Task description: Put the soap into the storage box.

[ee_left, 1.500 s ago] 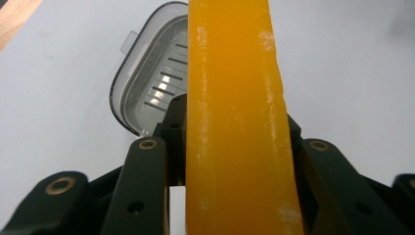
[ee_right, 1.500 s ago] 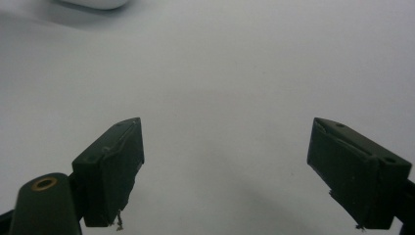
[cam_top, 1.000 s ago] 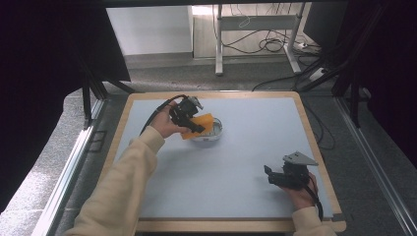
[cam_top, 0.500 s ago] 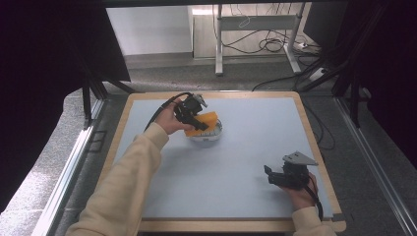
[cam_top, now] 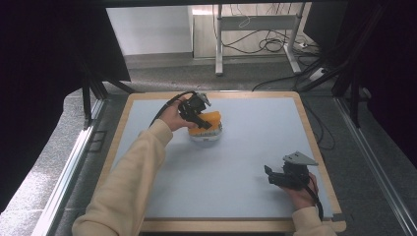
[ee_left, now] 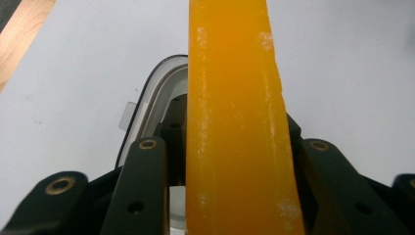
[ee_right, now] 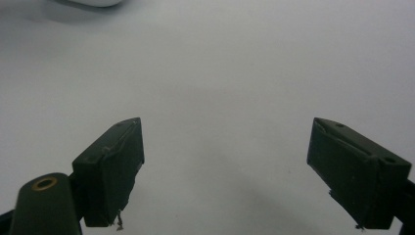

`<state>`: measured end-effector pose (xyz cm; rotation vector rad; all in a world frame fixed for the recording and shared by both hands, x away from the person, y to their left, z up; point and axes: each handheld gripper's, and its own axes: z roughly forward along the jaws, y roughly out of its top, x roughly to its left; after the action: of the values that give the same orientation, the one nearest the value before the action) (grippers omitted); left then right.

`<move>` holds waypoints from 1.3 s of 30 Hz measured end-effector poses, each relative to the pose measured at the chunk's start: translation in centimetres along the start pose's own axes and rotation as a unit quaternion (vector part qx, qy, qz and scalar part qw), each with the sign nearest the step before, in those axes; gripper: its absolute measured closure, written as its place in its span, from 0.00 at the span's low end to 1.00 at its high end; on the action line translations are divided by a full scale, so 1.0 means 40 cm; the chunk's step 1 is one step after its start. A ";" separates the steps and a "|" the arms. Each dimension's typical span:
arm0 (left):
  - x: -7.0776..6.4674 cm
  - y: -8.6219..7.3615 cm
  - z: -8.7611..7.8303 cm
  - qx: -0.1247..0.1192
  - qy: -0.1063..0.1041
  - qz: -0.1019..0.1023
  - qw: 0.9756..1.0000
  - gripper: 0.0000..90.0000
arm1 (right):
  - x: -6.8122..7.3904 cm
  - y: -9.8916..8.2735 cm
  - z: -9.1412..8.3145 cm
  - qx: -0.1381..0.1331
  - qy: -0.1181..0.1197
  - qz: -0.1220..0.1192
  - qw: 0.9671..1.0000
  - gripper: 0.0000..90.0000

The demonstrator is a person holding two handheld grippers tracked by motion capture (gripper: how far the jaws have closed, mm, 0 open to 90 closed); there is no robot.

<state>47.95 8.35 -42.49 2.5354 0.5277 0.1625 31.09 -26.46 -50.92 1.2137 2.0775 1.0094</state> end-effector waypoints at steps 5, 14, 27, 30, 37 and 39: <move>0.013 0.000 0.021 -0.005 -0.008 0.007 1.000 0.69 | -0.001 -0.001 0.001 0.001 -0.001 -0.002 1.000 0.16; 0.039 -0.007 0.061 -0.004 -0.024 0.014 1.000 0.69 | -0.008 -0.003 0.001 0.002 -0.005 0.002 1.000 0.16; 0.057 -0.022 0.085 -0.003 -0.009 0.003 1.000 0.56 | -0.008 -0.004 0.002 0.003 -0.005 0.002 1.000 0.16; 0.056 -0.017 0.069 -0.005 0.014 0.003 1.000 0.41 | -0.007 -0.004 0.003 0.004 -0.004 0.001 1.000 0.16; 0.062 -0.023 0.049 -0.007 0.068 -0.012 0.998 0.24 | -0.004 -0.003 0.002 0.004 -0.004 -0.001 1.000 0.16; 0.063 -0.026 0.040 -0.016 0.072 -0.017 0.997 0.22 | -0.005 -0.003 0.003 0.004 -0.003 0.000 1.000 0.16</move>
<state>50.25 9.38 -44.39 2.4945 0.6175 0.3407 31.20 -26.63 -51.10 1.2206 2.0789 0.9966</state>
